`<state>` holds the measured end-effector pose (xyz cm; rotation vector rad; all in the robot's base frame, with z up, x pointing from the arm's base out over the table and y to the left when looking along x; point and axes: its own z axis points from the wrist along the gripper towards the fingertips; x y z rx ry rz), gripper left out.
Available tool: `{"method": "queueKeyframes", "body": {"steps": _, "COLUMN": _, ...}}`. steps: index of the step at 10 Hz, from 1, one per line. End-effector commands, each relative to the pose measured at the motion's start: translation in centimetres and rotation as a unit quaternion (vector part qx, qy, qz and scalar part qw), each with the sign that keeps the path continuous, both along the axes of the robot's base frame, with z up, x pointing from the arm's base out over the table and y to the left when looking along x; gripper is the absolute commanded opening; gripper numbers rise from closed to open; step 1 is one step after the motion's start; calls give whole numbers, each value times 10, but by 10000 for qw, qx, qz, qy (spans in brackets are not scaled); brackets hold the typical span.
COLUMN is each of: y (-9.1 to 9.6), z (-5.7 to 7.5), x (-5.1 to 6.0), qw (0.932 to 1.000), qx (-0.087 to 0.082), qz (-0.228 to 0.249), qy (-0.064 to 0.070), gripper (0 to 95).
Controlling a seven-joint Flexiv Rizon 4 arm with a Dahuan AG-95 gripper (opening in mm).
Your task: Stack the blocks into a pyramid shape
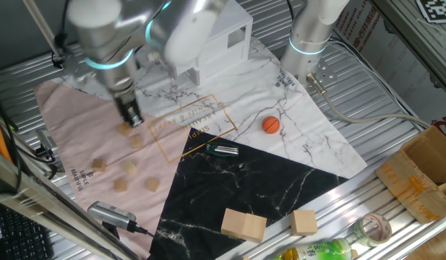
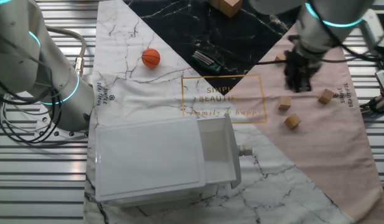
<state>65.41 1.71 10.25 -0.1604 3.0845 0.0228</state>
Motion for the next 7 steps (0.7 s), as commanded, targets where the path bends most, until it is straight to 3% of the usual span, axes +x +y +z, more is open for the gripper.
{"method": "queueKeyframes", "body": {"steps": 1, "y": 4, "z": -17, "x": 32, "qw": 10000, "qx": -9, "qz": 70, "qy": -52, "gripper": 0}}
{"method": "queueKeyframes", "body": {"steps": 3, "y": 10, "z": -25, "x": 53, "qw": 9999, "qx": -6, "qz": 92, "qy": -76, "gripper": 0}}
{"method": "queueKeyframes", "body": {"steps": 7, "y": 5, "z": -34, "x": 67, "qw": 9998, "qx": -5, "qz": 145, "qy": -124, "gripper": 0}}
